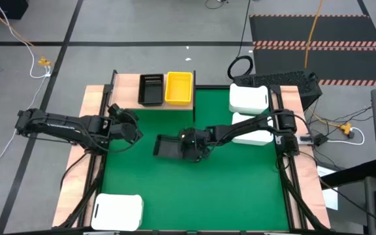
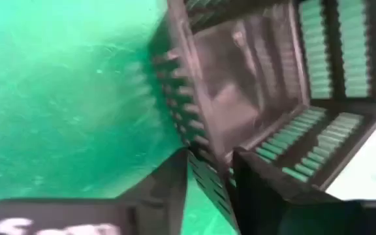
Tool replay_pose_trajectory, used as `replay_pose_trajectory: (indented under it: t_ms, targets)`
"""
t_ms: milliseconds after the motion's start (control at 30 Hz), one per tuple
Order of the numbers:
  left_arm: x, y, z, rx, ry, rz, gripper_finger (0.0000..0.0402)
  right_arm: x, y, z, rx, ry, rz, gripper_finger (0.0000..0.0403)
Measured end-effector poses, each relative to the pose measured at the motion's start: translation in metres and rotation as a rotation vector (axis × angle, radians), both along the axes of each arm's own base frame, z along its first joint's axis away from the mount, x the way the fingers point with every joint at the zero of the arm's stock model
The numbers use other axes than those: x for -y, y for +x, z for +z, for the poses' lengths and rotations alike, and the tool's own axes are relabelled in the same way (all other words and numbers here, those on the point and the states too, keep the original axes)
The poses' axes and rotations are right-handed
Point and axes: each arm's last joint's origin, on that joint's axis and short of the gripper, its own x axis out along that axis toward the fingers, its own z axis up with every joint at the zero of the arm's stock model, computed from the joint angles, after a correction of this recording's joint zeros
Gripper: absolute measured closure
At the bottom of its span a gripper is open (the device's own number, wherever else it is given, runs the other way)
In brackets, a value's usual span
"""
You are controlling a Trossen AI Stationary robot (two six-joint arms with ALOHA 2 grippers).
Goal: Stack baskets on shelf by color
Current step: Stack the black bin on top of the other black bin on the shelf
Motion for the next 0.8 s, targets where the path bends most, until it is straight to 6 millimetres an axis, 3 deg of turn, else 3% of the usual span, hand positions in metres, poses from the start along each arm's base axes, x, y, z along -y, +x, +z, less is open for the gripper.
replay_pose_trajectory:
  t_ms: [167,367,533,667,800]
  targets:
    - [0.000,0.000,0.000,0.000,0.000,0.000,0.0263,-0.006,-0.004,0.027,0.073,0.124,-0.072,0.0390]
    - [0.002,0.009,0.004,0.072,-0.038,-0.064,0.0263,-0.007,-0.003,0.039,0.083,0.451,-0.356,0.0400]
    - [0.011,0.027,0.017,0.216,-0.076,-0.292,0.0263,-0.008,-0.005,0.038,0.046,0.612,-0.519,0.0401]
    - [0.021,0.054,0.022,0.312,-0.059,-0.491,0.0263,-0.008,-0.005,0.038,0.041,0.694,-0.614,0.0402]
    - [0.031,0.088,0.001,0.295,-0.064,-0.596,0.0263,-0.007,-0.004,0.036,0.048,0.710,-0.664,0.0402]
